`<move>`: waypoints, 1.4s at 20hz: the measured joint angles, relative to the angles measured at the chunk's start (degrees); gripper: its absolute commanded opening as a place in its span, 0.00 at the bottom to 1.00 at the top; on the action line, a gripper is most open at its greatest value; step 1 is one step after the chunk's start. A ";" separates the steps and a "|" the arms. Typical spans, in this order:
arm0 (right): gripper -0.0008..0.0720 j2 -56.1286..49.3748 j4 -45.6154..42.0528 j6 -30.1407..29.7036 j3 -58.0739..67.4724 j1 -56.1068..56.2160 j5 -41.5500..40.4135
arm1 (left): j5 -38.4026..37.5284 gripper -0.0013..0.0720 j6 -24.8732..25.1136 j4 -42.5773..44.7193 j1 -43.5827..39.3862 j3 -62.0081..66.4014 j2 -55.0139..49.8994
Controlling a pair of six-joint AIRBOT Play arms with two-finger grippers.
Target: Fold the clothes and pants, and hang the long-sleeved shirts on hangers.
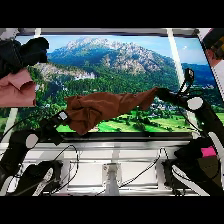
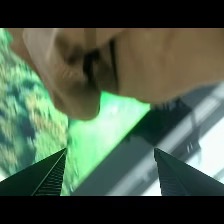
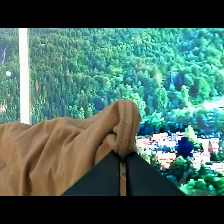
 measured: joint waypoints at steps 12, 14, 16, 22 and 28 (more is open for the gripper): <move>0.04 0.00 -0.24 0.13 0.00 -0.11 0.13 | 17.62 0.67 10.69 -8.24 -4.92 -3.15 -12.59; 0.04 0.00 -0.26 0.13 0.00 -0.11 0.15 | 21.35 0.27 11.32 -10.01 -5.92 -3.21 -14.58; 0.04 0.00 -0.26 0.13 0.00 -0.11 0.17 | 23.58 0.05 11.52 -10.95 -6.47 -3.21 -16.57; 0.04 1.81 -2.43 -1.90 1.38 -0.11 1.16 | 27.15 0.05 4.09 -11.96 -6.40 0.02 -14.08; 0.04 3.19 -11.34 -2.91 8.24 -0.15 5.27 | 27.85 0.05 -12.79 -12.13 4.26 6.95 -0.76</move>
